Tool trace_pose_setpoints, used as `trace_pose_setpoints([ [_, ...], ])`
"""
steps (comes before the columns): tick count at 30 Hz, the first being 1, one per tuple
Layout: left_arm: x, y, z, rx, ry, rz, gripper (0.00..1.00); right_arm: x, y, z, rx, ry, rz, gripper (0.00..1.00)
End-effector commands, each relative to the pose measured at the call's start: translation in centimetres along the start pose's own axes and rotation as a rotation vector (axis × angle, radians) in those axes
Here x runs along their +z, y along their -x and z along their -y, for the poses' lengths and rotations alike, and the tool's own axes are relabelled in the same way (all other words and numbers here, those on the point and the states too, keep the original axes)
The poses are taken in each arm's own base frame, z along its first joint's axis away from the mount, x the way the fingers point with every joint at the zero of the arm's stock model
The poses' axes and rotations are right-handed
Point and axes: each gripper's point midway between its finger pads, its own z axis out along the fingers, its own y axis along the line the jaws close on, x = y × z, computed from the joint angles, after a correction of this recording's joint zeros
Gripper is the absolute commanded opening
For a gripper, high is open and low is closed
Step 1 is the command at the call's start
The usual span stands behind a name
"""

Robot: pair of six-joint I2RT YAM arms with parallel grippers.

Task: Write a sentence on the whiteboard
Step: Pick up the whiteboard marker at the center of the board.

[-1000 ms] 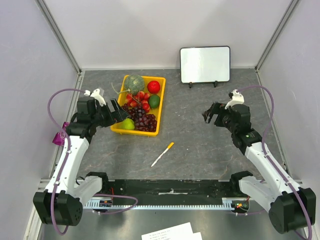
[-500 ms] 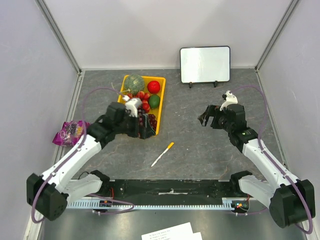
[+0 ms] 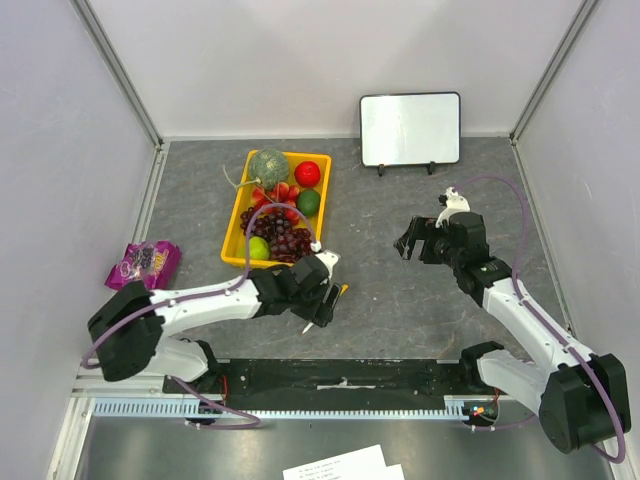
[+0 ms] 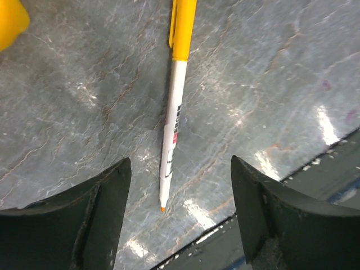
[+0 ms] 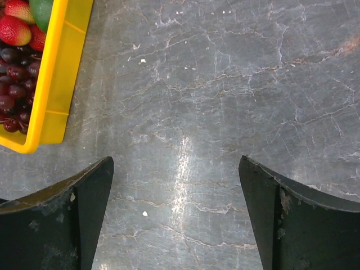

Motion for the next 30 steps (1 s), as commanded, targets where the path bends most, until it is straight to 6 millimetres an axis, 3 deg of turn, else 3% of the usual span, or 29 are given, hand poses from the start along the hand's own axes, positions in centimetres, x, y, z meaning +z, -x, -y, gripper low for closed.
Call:
trace_pose_setpoints([
  [1, 2.2, -0.3, -0.8, -0.01, 0.115, 0.018, 0.72, 0.0, -0.4, -0.2, -0.017, 0.02, -0.005, 0.98],
  [5, 3.5, -1.9, -1.5, 0.005, 0.164, -0.035, 0.6, -0.1, -0.4, -0.2, -0.022, 0.019, -0.004, 0.98],
  [7, 3.8, -2.7, -1.7, 0.012, 0.172, -0.059, 0.47, -0.1, -0.2, -0.1, -0.025, 0.015, -0.001, 0.98],
  [11, 4.1, -3.8, -2.0, 0.013, 0.18, -0.09, 0.07, -0.2, -0.1, -0.2, -0.029, 0.017, 0.0, 0.98],
  [12, 4.1, -3.9, -2.1, 0.009, 0.187, -0.089, 0.02, -0.2, -0.1, -0.3, -0.029, 0.02, 0.0, 0.98],
  [17, 2.5, -2.0, -1.5, -0.014, 0.172, -0.032, 0.02, -0.6, 0.5, -1.2, -0.048, 0.058, 0.005, 0.98],
  [20, 0.0, 0.9, -0.6, -0.031, 0.16, 0.041, 0.02, -1.2, 0.9, -4.2, -0.12, 0.234, 0.013, 0.98],
  [25, -4.8, 5.9, 1.5, -0.049, 0.102, 0.171, 0.02, -2.7, 1.8, -7.3, -0.142, 0.384, 0.006, 0.98],
  [30, -10.1, 9.9, 3.6, -0.092, -0.013, 0.326, 0.02, -5.7, 3.7, -12.5, -0.094, 0.631, 0.059, 0.98],
])
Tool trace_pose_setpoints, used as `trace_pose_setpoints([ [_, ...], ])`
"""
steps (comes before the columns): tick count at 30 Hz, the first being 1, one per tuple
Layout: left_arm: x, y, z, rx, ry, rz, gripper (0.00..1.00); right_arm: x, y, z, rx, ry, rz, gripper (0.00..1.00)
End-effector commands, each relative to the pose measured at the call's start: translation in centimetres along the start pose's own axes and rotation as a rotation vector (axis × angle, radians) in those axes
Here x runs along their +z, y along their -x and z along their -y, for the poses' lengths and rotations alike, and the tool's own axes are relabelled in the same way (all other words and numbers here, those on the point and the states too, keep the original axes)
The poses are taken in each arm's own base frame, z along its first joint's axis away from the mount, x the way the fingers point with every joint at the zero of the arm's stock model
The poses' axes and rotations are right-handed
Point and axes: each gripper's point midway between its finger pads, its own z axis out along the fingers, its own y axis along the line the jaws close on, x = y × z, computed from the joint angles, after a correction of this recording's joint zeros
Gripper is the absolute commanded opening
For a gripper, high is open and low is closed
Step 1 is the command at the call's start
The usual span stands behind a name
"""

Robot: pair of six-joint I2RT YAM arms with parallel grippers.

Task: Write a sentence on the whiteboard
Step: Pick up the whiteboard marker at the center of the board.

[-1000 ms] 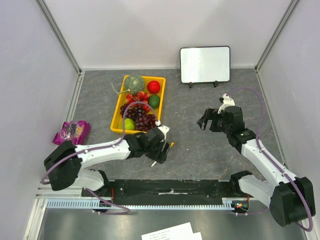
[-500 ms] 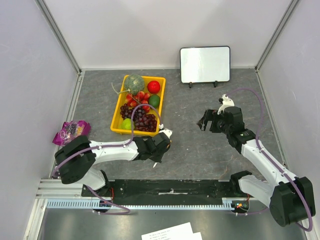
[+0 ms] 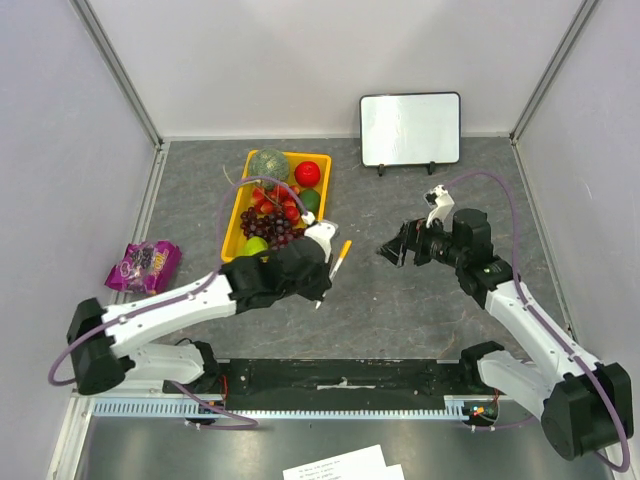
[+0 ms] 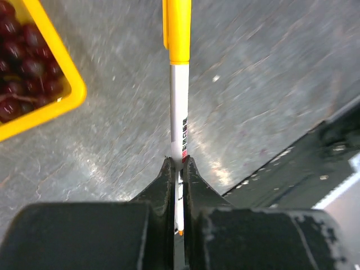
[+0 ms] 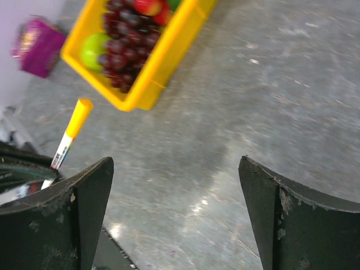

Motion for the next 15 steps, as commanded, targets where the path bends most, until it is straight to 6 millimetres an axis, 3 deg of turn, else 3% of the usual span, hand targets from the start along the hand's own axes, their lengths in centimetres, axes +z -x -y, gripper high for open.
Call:
trace_pose_setpoints([
  [1, -5.2, 5.6, 1.8, -0.087, -0.097, 0.177, 0.02, -2.1, 4.9, -8.2, -0.046, 0.329, 0.132, 0.98],
  [8, -11.4, 10.2, 5.8, -0.14, -0.387, 0.394, 0.02, -5.7, 7.0, -17.0, -0.042, 0.675, 0.232, 0.96],
  [11, -12.6, 10.8, 6.5, -0.145, -0.448, 0.439, 0.02, -6.6, 7.1, -18.9, -0.016, 0.766, 0.259, 0.92],
  [15, -13.0, 10.8, 7.3, -0.139, -0.496, 0.436, 0.02, -6.5, 7.1, -19.5, 0.022, 0.798, 0.256, 0.88],
])
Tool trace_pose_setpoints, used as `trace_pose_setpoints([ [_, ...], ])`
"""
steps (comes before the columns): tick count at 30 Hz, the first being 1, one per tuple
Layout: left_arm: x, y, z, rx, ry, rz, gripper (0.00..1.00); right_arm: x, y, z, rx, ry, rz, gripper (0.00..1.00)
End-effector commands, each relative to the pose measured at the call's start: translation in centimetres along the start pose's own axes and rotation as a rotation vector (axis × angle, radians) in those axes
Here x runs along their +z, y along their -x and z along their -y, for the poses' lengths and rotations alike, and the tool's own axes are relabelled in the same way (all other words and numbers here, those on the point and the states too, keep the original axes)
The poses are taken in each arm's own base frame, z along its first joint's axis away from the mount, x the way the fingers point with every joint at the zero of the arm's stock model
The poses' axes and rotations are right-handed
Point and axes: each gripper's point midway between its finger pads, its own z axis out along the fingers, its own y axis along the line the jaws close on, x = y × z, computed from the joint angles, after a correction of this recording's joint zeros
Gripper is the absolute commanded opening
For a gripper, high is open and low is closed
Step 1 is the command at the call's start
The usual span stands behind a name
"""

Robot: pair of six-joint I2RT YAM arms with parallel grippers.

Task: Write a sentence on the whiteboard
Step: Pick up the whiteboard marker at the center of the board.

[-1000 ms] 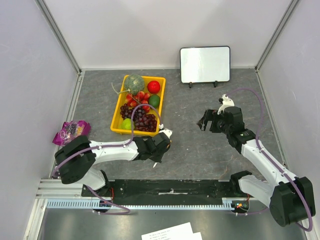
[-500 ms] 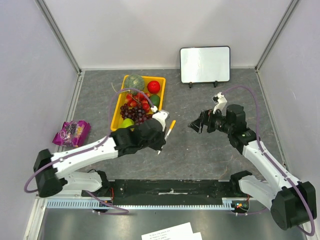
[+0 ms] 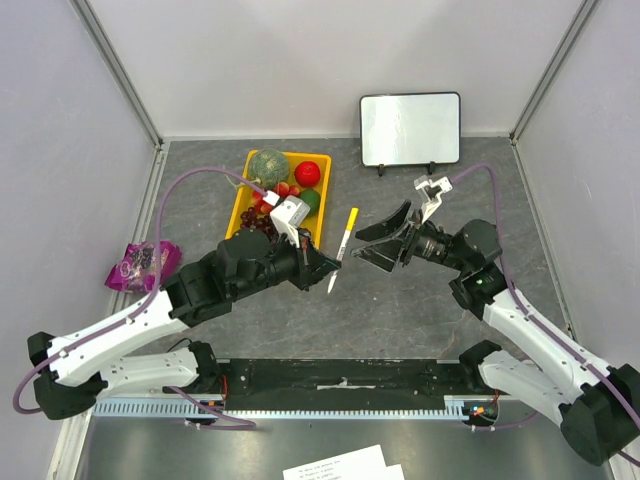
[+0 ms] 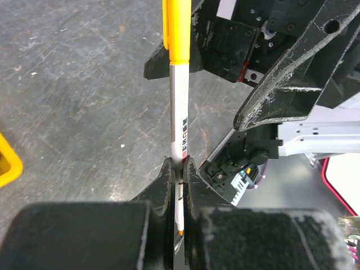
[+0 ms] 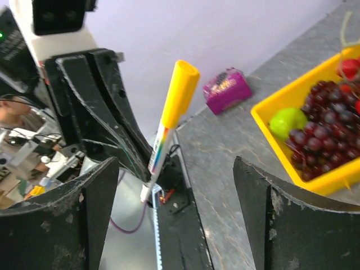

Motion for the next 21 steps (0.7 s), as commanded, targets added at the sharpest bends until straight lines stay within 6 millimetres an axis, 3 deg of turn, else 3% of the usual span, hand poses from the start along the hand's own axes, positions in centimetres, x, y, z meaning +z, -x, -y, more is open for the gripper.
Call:
trace_pose_setpoints([
  [1, 0.2, 0.8, 2.0, -0.043, -0.104, 0.035, 0.02, 0.5, 1.3, -2.9, 0.02, 0.133, 0.056, 0.86],
  [4, 0.4, -0.1, 2.5, -0.047, -0.139, 0.005, 0.02, 0.7, 1.2, -4.1, 0.011, 0.19, 0.051, 0.83],
  [6, 0.4, -0.3, 2.7, -0.052, -0.153, 0.001, 0.02, 1.0, 0.9, -4.3, 0.013, 0.203, 0.024, 0.71],
  [10, 0.4, -0.4, 2.8, -0.064, -0.169, 0.01, 0.02, 1.3, 0.0, -3.8, 0.03, 0.196, -0.014, 0.21],
  [12, 0.2, -0.3, 2.9, -0.063, -0.177, 0.016, 0.02, 1.4, -0.2, -3.6, 0.039, 0.189, -0.02, 0.0],
  [14, 0.0, -0.3, 2.8, -0.062, -0.176, 0.02, 0.03, 1.4, -0.1, -3.4, 0.043, 0.177, -0.013, 0.0],
  [18, 0.1, -0.8, 2.5, -0.06, -0.17, 0.011, 0.39, 1.3, 0.6, -2.6, 0.034, 0.108, 0.031, 0.0],
  [21, 0.5, -1.7, 2.1, -0.058, -0.161, -0.014, 0.57, 1.1, 1.0, -2.3, 0.024, 0.071, 0.055, 0.0],
])
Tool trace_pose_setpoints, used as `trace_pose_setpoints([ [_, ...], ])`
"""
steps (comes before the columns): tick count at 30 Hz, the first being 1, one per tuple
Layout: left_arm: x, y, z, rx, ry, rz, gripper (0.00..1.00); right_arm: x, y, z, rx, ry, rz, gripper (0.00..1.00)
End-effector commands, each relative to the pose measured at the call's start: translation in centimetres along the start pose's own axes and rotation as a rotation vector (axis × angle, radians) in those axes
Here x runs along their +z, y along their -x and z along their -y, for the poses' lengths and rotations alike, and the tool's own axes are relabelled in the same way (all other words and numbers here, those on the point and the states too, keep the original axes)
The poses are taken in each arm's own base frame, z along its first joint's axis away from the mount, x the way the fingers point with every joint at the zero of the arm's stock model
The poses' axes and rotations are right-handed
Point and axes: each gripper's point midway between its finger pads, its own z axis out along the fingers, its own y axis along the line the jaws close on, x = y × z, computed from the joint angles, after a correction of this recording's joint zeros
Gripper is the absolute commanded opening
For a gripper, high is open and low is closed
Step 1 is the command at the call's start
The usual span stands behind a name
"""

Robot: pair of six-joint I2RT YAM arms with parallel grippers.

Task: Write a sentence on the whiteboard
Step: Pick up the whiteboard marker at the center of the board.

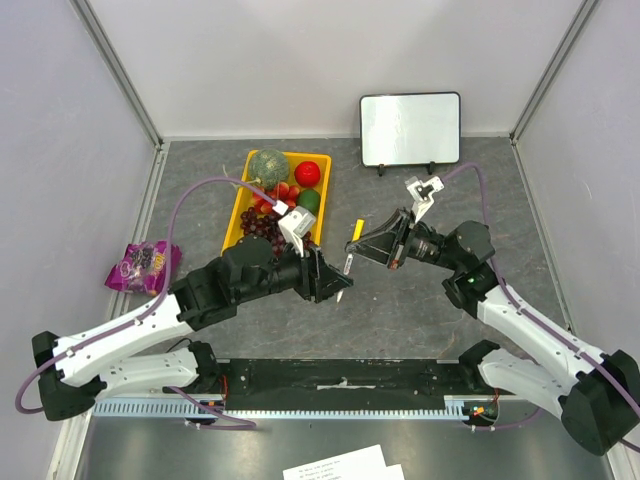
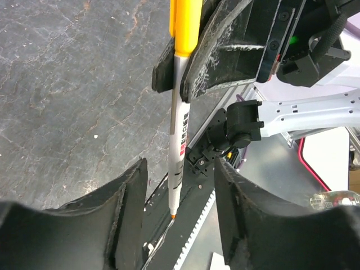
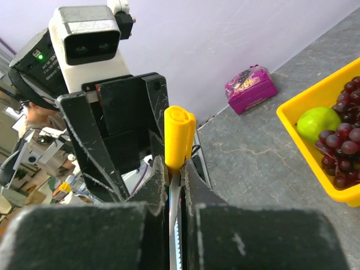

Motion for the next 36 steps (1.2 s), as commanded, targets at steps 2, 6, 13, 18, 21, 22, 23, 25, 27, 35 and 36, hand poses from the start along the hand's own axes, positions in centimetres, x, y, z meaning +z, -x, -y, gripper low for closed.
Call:
trace_pose_setpoints([
  [2, 0.6, -0.4, 0.1, -0.014, -0.023, 0.0, 0.62, -0.2, 1.8, -0.2, -0.056, -0.052, 0.074, 0.0],
  [6, 1.6, -2.1, -0.7, -0.022, -0.007, -0.055, 0.63, -0.3, 2.2, 0.0, -0.051, -0.074, 0.096, 0.0],
  [13, 2.0, -1.9, -0.5, -0.026, -0.024, -0.033, 0.02, -0.3, 1.6, 1.0, -0.048, -0.117, 0.06, 0.0],
  [18, 0.1, -0.8, -0.7, 0.002, 0.002, 0.005, 0.02, -0.6, 1.1, 1.8, -0.098, -0.17, 0.003, 0.62],
  [21, -1.2, -0.7, -0.8, 0.031, 0.014, -0.003, 0.02, -0.8, 1.2, 1.8, -0.148, -0.195, -0.033, 0.94],
  [22, -1.5, -0.8, -0.7, 0.04, 0.014, -0.011, 0.02, -0.8, 1.5, 1.5, -0.171, -0.196, -0.042, 0.98],
  [23, -1.9, -0.9, -0.6, 0.05, 0.009, -0.021, 0.02, -0.7, 1.7, 1.2, -0.185, -0.186, -0.049, 0.98],
  [25, -2.4, -0.9, -0.4, 0.067, -0.002, -0.038, 0.02, -0.6, 1.7, 0.0, -0.201, -0.132, -0.069, 0.98],
  [27, -2.7, -1.0, 0.3, 0.09, -0.037, -0.052, 0.02, -0.3, 1.6, -1.3, -0.203, -0.061, -0.08, 0.98],
  [35, -3.1, -1.6, 3.4, 0.202, -0.235, -0.098, 0.02, 0.2, 0.8, -5.2, -0.144, 0.215, -0.128, 0.98],
  [36, -3.0, -1.7, 3.7, 0.211, -0.258, -0.107, 0.02, 0.3, 0.5, -5.2, -0.14, 0.22, -0.14, 0.97],
])
